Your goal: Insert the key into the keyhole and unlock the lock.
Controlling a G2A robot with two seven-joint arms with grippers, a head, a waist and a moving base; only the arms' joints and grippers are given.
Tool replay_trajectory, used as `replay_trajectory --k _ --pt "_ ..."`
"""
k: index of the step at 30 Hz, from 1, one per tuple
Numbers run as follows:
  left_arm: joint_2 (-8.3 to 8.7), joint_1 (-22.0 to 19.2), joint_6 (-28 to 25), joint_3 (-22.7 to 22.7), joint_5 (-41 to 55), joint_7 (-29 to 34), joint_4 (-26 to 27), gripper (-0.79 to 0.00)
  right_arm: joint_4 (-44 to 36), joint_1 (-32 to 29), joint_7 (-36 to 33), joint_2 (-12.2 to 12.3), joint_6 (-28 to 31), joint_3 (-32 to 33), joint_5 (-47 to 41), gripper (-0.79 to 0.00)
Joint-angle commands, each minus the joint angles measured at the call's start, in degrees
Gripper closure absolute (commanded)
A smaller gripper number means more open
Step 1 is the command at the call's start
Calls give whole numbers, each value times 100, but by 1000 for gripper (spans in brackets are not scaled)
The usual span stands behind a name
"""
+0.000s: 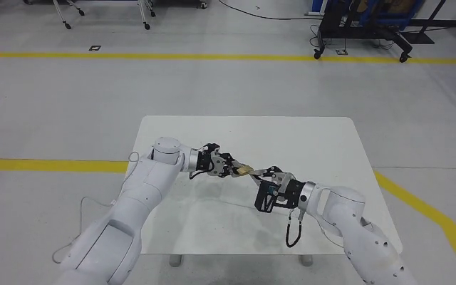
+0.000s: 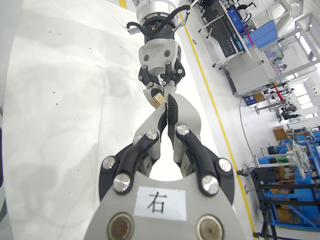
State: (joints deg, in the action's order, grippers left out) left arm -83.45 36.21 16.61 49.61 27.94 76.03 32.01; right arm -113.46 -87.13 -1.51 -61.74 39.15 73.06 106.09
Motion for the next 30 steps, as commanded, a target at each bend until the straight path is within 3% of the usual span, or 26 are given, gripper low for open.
replay_trajectory --k 1,30 --pt "24 30 56 19 -26 -23 76 0 -61 -77 68 21 -11 6 185 0" --pt "213 272 332 100 -282 -248 678 0 -94 -1 -623 34 -151 -405 669 0"
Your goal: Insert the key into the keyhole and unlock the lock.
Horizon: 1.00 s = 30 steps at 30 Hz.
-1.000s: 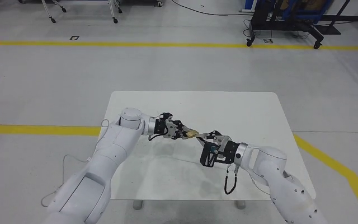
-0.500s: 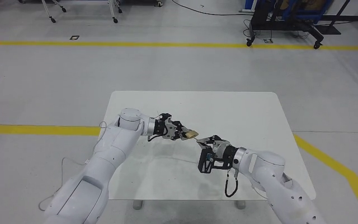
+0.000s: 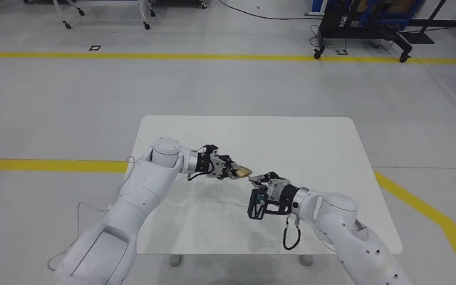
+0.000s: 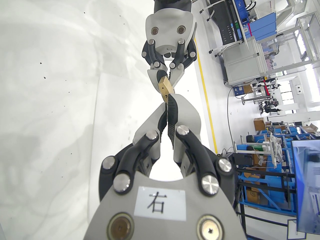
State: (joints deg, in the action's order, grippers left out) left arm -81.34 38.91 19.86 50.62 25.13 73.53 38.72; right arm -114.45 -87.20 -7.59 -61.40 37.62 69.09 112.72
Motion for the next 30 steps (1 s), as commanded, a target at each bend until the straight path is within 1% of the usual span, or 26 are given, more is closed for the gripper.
replay_trajectory --k 1,18,22,27,30 --pt "5 4 10 0 3 4 13 0 14 12 -33 0 7 -21 16 0" --pt "15 -35 75 -48 25 15 -2 0 -75 120 -271 -1 -24 -272 360 0" --pt "12 -50 73 -71 13 4 -14 0 -216 66 -551 -1 -78 -331 569 0" --pt "11 -48 16 -127 -104 -120 7 0 -452 -13 -1176 -22 -141 -505 911 0" --pt "11 -44 22 -139 -110 -140 16 0 -511 -15 -1383 -40 -131 -610 986 0"
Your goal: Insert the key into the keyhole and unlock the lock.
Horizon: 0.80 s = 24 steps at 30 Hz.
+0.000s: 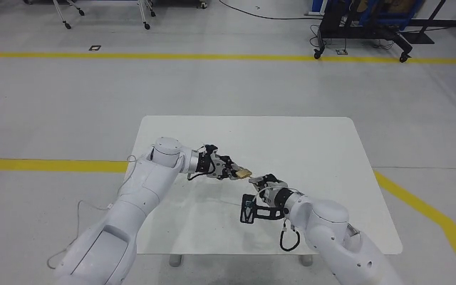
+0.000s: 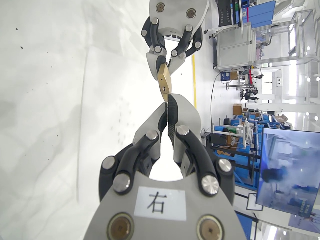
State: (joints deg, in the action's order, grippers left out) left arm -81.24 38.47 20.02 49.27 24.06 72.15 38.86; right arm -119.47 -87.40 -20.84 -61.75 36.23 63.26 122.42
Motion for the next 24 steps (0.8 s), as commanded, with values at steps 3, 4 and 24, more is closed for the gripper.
replay_trajectory --k 3,4,24 --pt "2 1 6 -6 6 -8 6 0 -8 31 -187 -23 13 -94 30 0" --pt "2 4 3 -7 8 -12 7 0 -5 44 -213 -28 17 -113 32 0" --pt "16 12 -20 -23 79 86 20 0 -47 90 -527 -97 -119 -366 375 0"
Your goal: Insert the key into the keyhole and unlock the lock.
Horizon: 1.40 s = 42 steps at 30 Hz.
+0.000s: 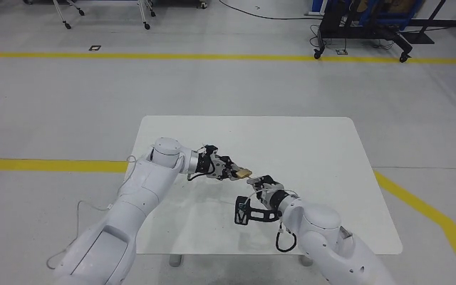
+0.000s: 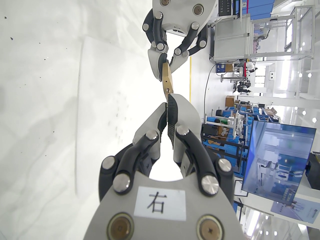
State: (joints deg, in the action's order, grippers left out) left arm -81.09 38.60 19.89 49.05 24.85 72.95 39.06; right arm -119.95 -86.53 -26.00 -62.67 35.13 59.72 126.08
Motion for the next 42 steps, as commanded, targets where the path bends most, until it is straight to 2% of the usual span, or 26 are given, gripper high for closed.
replay_trajectory --k 1,24,42 --pt "2 0 -3 -4 2 21 1 0 0 8 -16 -8 -17 -21 19 0" --pt "26 23 -79 -11 -25 -164 84 0 -207 -157 -204 -48 -146 -43 355 0" --pt "49 49 -93 -24 -131 -400 180 0 -61 32 -731 -182 -18 -496 777 0"
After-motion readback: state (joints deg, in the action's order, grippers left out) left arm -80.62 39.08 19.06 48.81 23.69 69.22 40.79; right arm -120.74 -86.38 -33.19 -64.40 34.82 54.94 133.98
